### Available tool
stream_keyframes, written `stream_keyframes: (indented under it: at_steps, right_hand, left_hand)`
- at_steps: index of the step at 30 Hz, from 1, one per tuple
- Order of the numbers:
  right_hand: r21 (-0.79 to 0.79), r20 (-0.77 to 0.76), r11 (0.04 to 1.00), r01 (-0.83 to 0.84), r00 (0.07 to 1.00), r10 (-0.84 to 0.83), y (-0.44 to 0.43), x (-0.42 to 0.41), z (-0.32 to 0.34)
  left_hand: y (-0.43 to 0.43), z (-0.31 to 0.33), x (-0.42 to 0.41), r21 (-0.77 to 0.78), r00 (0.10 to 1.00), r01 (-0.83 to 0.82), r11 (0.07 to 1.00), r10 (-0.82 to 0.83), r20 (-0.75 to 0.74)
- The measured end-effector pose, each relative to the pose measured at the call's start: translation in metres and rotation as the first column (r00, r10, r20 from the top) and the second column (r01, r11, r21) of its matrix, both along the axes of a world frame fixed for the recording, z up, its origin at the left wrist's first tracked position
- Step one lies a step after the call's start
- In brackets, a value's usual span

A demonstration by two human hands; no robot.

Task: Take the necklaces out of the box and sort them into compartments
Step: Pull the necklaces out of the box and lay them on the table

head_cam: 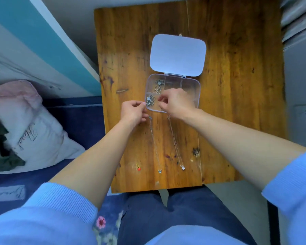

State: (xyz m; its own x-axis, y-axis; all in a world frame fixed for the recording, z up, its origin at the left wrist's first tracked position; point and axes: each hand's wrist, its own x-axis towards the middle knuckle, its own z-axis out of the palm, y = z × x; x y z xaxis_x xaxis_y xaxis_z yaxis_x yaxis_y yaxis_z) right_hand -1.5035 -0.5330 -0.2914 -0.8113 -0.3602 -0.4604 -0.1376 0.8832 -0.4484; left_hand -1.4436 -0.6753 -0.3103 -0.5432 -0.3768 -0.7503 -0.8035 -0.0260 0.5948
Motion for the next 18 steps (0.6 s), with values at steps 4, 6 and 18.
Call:
stream_keyframes:
  at_steps: [4,6,18]
  right_hand:
    - [0.139,-0.041,0.951,-0.277,0.958,0.285,-0.028,-0.016,-0.020]
    - [0.203,-0.089,0.904,-0.376,0.912,0.400,-0.034,-0.020,-0.027]
    - [0.165,-0.163,0.893,-0.418,0.882,0.443,-0.027,-0.022,-0.049]
  left_hand:
    - [-0.001,-0.008,-0.003,0.007,0.999,-0.034,0.999,0.034,0.004]
    - [-0.003,-0.010,-0.003,0.019,0.999,-0.040,0.999,0.039,0.007]
    - [-0.007,-0.018,0.004,0.088,0.997,-0.081,0.993,0.081,0.008]
